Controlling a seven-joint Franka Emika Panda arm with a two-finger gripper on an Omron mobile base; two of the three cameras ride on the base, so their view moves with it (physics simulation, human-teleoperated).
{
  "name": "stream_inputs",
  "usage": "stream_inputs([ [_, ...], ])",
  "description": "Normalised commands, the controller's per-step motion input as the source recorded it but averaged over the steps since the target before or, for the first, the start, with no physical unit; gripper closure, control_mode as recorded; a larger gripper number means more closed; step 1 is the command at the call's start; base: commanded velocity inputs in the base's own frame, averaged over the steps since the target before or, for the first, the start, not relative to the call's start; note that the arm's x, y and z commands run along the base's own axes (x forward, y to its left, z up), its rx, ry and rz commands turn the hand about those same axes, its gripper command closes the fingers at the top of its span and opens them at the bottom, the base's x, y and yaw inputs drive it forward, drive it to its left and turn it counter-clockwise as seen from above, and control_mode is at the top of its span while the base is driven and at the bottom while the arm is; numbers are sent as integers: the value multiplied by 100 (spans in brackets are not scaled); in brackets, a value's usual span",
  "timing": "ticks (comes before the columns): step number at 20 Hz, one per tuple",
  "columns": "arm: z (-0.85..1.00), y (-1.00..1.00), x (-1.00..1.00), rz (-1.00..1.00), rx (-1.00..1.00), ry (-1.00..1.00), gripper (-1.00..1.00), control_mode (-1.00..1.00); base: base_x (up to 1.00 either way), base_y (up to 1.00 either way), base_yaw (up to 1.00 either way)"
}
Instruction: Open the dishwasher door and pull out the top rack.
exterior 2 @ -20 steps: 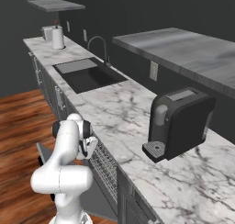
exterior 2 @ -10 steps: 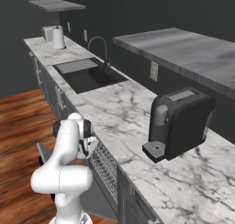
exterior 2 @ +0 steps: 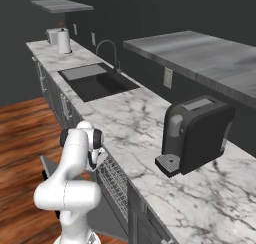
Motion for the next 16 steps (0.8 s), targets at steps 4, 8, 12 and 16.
stream_inputs([
  [4, -67, 47, -13, 0, 6, 15, -100, -100, 0, 0, 0],
  [8, -74, 68, -33, 0, 3, 11, -100, -100, 0, 0, 0],
  [12, -74, 77, -44, 0, 2, 9, -100, -100, 0, 0, 0],
  [16, -69, 81, -61, 0, 4, 9, -100, -100, 0, 0, 0],
])
